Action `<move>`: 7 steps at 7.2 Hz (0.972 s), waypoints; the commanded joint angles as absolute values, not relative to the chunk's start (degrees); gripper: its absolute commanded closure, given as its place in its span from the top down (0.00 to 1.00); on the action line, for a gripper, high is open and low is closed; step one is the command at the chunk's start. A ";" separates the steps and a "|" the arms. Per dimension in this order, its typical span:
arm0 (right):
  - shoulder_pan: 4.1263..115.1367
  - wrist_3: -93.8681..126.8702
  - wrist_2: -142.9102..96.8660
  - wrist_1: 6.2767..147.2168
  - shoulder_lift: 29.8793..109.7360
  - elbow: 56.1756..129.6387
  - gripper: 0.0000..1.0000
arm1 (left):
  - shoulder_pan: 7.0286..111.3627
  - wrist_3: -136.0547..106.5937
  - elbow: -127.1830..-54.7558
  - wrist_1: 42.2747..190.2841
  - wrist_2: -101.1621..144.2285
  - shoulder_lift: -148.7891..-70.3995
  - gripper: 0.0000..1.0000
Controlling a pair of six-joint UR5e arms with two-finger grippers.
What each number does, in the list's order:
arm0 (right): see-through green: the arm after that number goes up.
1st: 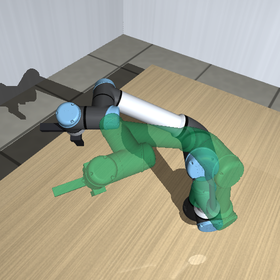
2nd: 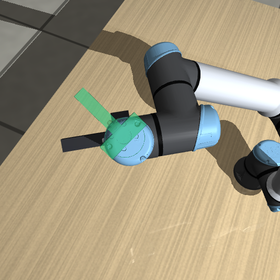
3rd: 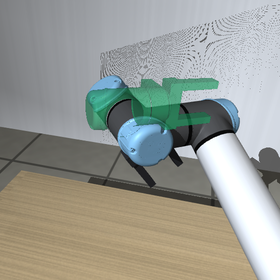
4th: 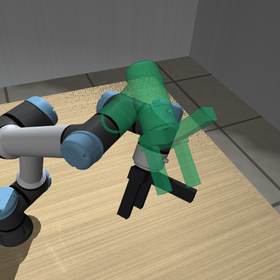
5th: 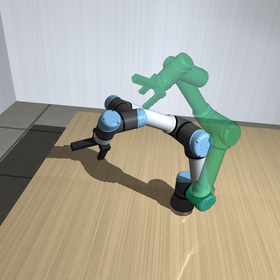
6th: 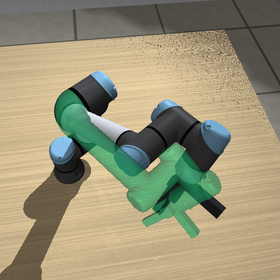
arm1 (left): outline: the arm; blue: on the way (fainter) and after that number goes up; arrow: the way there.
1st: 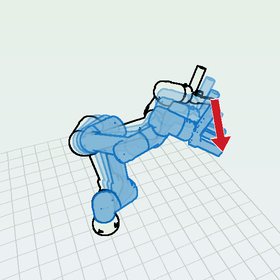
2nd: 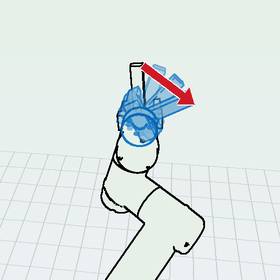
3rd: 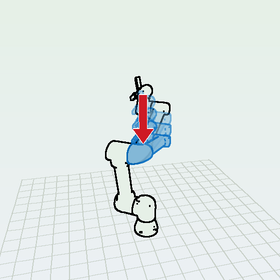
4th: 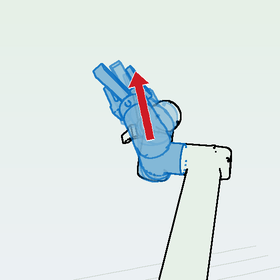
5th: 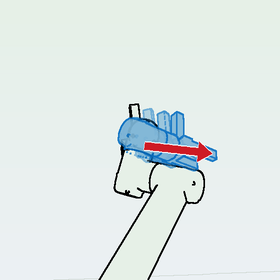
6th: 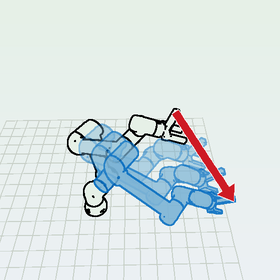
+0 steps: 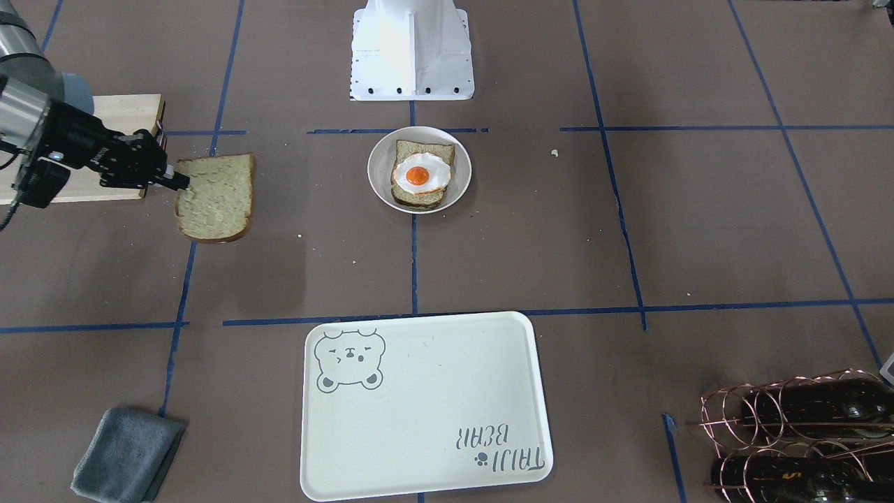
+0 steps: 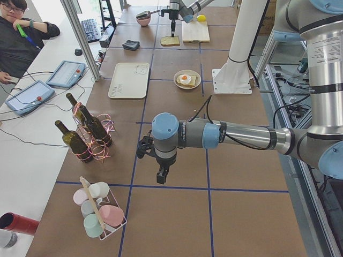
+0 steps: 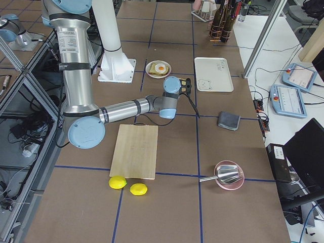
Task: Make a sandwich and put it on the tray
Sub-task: 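Carry the bread slice with the right gripper over the egg toast plate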
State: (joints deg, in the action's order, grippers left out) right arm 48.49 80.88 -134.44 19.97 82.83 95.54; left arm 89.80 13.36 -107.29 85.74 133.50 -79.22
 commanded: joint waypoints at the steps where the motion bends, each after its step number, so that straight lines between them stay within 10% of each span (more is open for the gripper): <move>1: 40.10 84.89 -124.14 25.72 75.88 96.50 0.00 | 89.74 13.36 -107.05 85.87 133.51 -79.28 1.00; 7: 12.77 90.09 -90.11 49.48 71.10 108.38 0.00 | 89.65 13.36 -106.79 85.87 133.51 -79.28 1.00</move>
State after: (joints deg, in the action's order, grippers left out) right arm 16.72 89.95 -94.16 48.23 71.59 108.70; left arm 89.62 13.36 -106.79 85.90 133.51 -79.28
